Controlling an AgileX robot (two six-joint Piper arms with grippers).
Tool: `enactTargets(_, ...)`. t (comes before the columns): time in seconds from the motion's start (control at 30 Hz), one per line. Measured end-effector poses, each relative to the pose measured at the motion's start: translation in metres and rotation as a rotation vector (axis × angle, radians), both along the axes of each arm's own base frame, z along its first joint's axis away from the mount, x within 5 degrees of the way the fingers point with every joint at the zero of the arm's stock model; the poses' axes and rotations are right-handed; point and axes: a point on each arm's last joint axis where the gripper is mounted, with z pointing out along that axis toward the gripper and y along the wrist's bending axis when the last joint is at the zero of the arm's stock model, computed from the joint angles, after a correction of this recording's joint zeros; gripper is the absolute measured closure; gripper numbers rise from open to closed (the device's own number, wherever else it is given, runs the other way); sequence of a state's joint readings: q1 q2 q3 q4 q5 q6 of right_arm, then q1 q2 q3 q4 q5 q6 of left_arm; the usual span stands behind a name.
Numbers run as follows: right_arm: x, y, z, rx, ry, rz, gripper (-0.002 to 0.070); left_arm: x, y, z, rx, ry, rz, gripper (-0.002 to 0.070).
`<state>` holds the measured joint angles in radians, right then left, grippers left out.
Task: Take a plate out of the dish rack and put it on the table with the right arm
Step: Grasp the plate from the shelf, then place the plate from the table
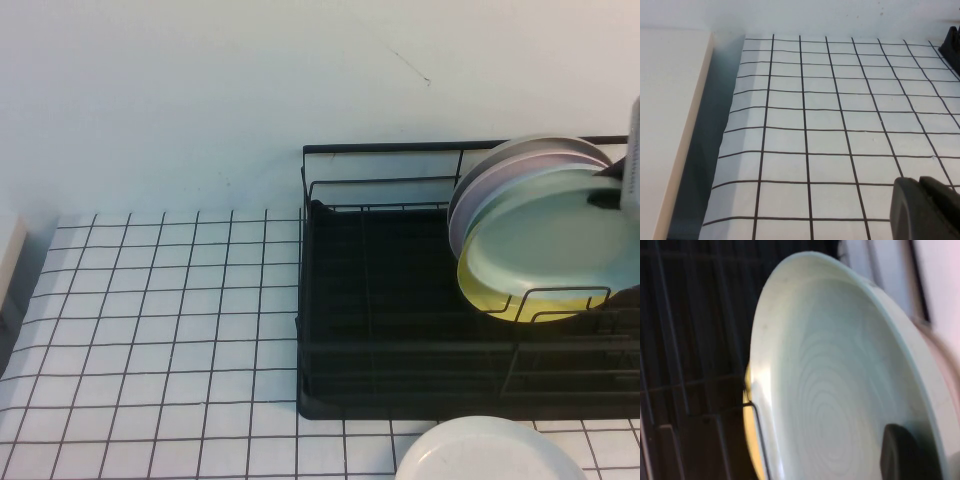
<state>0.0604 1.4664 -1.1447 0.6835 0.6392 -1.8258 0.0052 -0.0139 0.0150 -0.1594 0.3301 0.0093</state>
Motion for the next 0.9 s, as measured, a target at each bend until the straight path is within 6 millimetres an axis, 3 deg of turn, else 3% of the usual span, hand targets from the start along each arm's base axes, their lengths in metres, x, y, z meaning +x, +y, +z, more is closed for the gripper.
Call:
enactTargets(0.17,-0.046,-0.001,0.056,0.086,-0.095,-0.044,0.0562,0.000,0.000,0.000,0.000,0.000,0.000,0.0678)
enactTargets(0.3,-0.089,0.000,0.101,0.263,-0.085,-0.126,0.0562,0.000,0.000,0.000,0.000,0.000,0.000,0.0678)
enactTargets(0.4,-0.116,0.002,0.122,0.454,0.038,-0.234,0.0562,0.000,0.000,0.000,0.000,0.000,0.000,0.0678)
enactTargets(0.47,-0.129,0.003,0.126,0.632,0.211,-0.373,0.0562,0.000,0.000,0.000,0.000,0.000,0.000,0.0678)
enactTargets(0.57,-0.139,0.003,0.119,0.793,0.423,-0.538,0.0562,0.000,0.000,0.000,0.000,0.000,0.000,0.0678)
enactTargets(0.67,-0.149,0.006,0.094,0.799,0.597,-0.604,0.0562,0.000,0.000,0.000,0.000,0.000,0.000,0.0678)
enactTargets(0.9,-0.206,0.003,0.011,0.820,0.765,-0.715,0.0562,0.000,0.000,0.000,0.000,0.000,0.000,0.0678)
